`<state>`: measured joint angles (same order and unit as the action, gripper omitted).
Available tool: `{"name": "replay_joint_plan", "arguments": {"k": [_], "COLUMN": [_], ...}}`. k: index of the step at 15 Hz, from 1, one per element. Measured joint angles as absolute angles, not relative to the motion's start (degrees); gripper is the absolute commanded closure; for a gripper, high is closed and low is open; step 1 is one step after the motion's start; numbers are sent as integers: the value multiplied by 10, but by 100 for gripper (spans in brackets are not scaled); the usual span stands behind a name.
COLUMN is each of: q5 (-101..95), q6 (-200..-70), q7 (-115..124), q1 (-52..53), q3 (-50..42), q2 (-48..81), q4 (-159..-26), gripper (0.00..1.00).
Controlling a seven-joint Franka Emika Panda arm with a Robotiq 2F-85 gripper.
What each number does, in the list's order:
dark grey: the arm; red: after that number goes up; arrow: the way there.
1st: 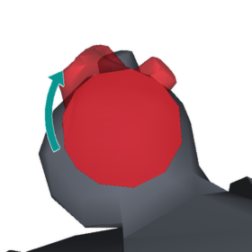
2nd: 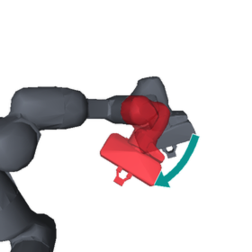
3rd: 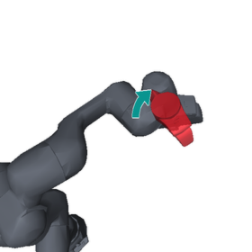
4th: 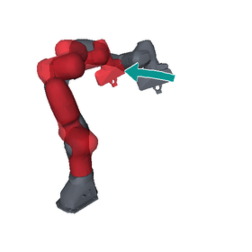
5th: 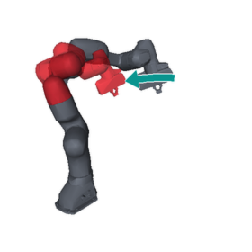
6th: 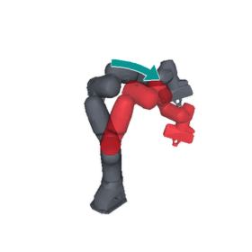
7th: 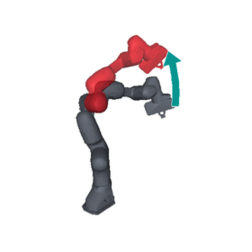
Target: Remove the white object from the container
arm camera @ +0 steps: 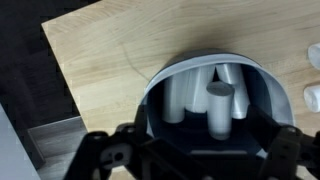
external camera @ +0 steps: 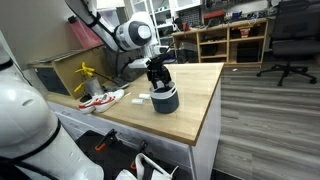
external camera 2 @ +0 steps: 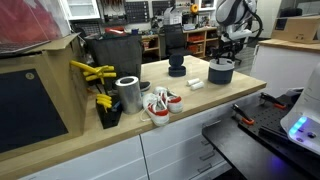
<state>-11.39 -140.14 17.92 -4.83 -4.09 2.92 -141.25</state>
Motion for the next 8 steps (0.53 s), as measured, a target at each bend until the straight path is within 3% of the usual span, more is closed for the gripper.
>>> {"name": "replay_joint_plan", "arguments": {"k": [2,7,8], "q5": [-114,-132,-137], "q6": [-1412,-1437,-1444], "q7": [192,234,243], "q1": [-44,-33,-31], "q3": [-41,-43,-44], "q2": [40,74,79], "q4": [-1408,-1400,-1398], "gripper": [2,18,14]}}
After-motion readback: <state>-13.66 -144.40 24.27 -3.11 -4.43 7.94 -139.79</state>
